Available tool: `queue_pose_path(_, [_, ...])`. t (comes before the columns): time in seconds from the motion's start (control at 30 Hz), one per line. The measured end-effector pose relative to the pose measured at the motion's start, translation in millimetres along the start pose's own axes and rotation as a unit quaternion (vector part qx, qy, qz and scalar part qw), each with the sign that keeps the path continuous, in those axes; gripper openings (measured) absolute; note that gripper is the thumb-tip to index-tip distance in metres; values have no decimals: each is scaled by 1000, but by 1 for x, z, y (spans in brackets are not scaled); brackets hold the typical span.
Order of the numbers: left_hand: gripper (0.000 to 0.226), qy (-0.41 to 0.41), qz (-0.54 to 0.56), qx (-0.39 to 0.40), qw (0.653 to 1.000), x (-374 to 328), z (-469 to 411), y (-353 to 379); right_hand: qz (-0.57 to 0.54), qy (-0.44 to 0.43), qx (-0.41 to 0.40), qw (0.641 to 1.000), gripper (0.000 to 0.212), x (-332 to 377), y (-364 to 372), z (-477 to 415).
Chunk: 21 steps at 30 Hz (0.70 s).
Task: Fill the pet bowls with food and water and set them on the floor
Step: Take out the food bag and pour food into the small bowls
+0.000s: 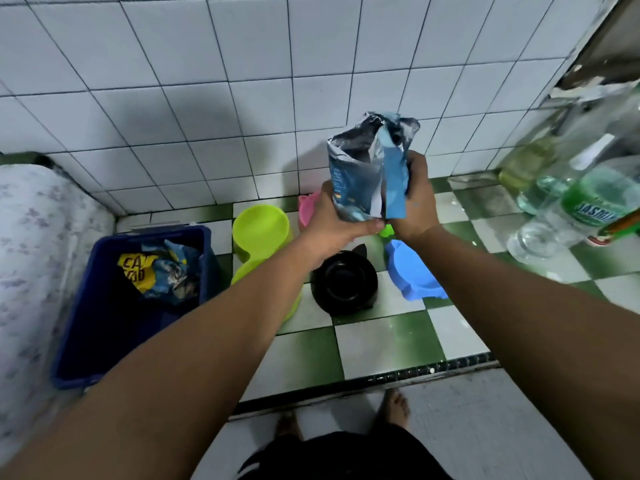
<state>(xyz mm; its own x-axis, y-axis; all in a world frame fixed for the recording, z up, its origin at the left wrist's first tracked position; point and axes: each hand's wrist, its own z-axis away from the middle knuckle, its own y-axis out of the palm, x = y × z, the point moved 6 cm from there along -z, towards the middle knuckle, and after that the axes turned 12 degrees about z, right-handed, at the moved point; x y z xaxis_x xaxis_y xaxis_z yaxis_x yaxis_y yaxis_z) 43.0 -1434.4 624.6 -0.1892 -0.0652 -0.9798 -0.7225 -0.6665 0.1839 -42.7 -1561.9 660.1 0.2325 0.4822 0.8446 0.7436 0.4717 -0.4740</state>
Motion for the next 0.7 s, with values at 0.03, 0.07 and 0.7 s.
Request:
queue_pose_path(0.03, [75,-19,5,-5,1000,7,-3,4,2,-8,13,1000,52,-4,-3,-4])
queue_pose_path(0.07, [74,-33,9,-13,999,12,-7,9,3,-13,21,1000,58,-8,-7,-9])
queue_pose_path(0.7, [33,-141,229,-145,952,91,-70,85,139,-74,119,980,28,-85,-34,-96])
